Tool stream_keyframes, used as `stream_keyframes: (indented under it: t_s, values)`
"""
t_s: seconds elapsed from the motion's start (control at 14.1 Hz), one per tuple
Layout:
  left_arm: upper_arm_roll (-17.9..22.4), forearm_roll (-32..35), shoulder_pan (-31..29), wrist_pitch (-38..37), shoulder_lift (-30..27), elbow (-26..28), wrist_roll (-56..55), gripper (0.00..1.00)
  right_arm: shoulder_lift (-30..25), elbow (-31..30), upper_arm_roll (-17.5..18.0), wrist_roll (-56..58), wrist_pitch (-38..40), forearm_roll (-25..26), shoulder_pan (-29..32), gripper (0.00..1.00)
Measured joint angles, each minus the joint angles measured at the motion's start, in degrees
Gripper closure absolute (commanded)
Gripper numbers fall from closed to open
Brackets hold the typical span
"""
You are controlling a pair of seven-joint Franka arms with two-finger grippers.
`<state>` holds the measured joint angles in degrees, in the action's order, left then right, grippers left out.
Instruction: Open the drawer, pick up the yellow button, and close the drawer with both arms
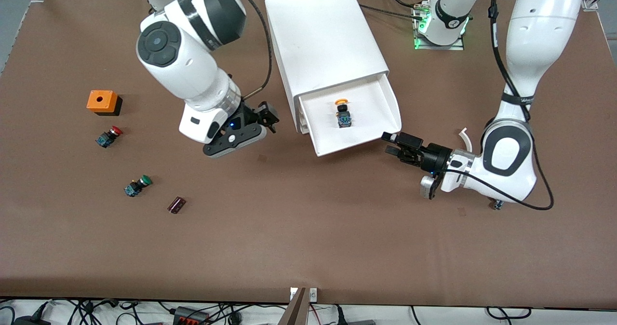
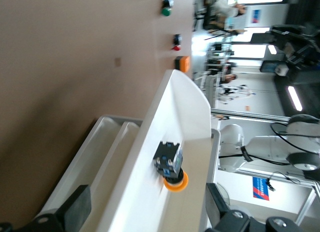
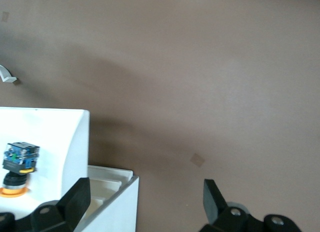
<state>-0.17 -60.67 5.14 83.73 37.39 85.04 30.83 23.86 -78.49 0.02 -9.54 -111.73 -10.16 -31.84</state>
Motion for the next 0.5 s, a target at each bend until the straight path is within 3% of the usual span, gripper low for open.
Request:
stream_keyframes:
  t_s: [0.21,0.5]
  values:
    - [-0.03,10.2,0.02,0.04,-3.12,-3.45,-9.16,0.0,1.26,2.27,-0.01,-3.71,-0.1,0.39,-2.65,0.0]
    - [-0.12,20.19,0.08,0.03,-5.5,-6.23,-19.24,0.0,2.74,4.12,0.0,-9.81,-0.11,5.48,-7.96,0.0]
